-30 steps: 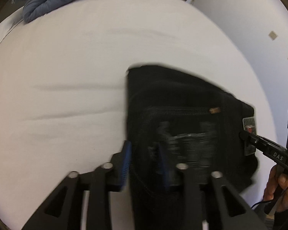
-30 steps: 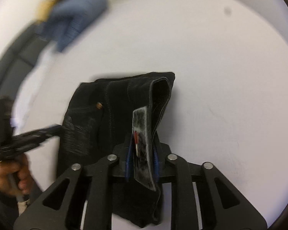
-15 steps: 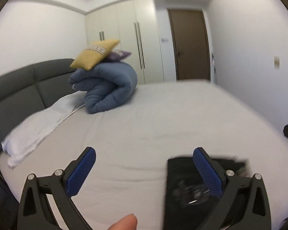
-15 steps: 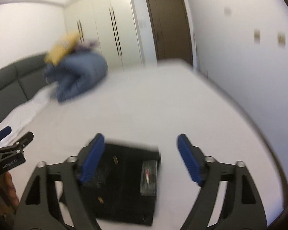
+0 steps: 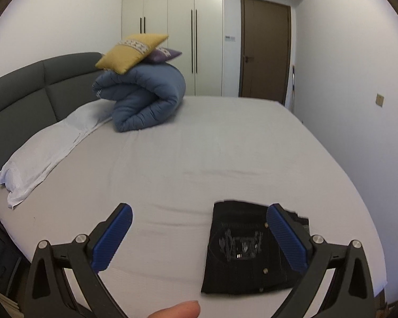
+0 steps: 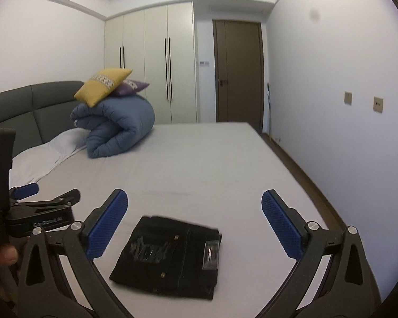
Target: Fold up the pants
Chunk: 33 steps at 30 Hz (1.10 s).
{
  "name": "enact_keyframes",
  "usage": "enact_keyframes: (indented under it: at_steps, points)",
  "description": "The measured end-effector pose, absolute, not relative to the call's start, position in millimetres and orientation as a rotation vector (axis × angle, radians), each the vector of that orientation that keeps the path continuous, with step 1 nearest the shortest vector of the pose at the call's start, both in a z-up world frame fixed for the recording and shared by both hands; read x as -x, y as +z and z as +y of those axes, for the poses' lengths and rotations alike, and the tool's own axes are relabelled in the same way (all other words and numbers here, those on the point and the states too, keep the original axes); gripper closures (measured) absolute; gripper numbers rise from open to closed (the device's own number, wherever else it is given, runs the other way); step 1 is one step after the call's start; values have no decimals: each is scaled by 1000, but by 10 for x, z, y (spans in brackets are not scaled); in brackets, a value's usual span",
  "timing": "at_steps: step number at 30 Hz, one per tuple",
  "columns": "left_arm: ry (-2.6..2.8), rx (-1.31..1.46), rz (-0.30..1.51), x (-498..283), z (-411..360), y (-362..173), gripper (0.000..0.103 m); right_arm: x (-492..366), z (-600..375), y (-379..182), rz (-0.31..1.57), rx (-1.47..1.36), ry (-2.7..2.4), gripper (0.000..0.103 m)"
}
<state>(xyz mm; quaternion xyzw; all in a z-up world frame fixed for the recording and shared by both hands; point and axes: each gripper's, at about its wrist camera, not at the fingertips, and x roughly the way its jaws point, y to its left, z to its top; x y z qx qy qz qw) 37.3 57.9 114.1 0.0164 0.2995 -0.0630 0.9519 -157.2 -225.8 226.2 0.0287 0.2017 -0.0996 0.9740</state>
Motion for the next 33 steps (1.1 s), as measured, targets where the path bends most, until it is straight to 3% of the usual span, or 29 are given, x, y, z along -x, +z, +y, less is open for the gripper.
enact_keyframes:
  at_steps: [16,33]
  points:
    - [-139,-77,686,-466,451,832,0,1471,-1986,1681,561,-110,-230,0]
    - [-133,-70,715,-546,482,693,0,1393,-1898,1658,584,-94,-213,0]
